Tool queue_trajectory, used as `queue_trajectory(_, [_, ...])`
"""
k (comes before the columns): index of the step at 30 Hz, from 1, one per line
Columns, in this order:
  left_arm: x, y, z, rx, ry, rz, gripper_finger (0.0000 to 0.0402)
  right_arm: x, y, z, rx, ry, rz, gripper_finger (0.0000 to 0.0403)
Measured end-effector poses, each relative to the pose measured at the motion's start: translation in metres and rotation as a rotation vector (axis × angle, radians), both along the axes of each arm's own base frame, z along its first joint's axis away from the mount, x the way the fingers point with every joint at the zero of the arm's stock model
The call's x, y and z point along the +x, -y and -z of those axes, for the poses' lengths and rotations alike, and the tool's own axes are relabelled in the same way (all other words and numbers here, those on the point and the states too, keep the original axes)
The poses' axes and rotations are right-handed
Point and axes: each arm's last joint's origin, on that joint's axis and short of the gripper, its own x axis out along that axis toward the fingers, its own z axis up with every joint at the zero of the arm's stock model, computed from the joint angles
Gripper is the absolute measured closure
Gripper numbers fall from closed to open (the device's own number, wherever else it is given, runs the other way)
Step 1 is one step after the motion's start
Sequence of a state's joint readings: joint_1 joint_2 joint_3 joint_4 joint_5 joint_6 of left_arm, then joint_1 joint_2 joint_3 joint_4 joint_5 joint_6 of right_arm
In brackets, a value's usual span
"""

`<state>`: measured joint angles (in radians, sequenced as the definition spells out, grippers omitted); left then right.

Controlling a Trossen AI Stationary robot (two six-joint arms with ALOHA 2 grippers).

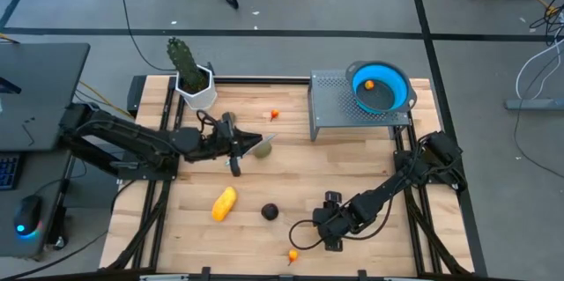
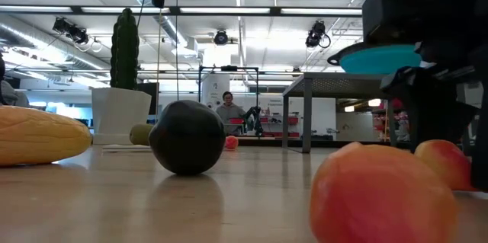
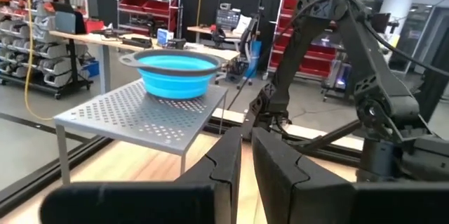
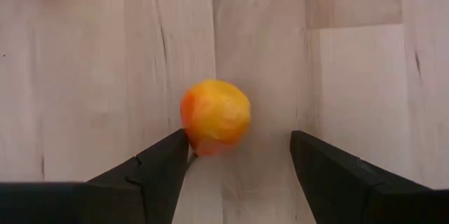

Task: Pick & Place Fruit
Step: Put the pear into the blue strainer bowl on the shelf

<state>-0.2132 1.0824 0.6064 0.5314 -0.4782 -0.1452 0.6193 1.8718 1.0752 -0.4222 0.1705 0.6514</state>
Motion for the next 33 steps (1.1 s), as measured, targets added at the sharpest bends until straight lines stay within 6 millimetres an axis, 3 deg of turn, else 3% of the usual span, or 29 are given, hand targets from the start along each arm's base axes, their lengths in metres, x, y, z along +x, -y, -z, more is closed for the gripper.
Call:
queue_trajectory(18, [-0.0006, 0.002, -0.0013, 0.046, 0.0, -0.001, 0.0356, 0.0042, -0.0003, -0.0017, -0.031, 0.074, 0.023, 0.0145])
queue_trajectory(33, [-0.0008, 0.0015, -0.002, 0.065, 0.0, -0.021, 0.0356, 0.0006, 0.0027, 0.0001, -0.069, 0.037, 0.024, 0.0245])
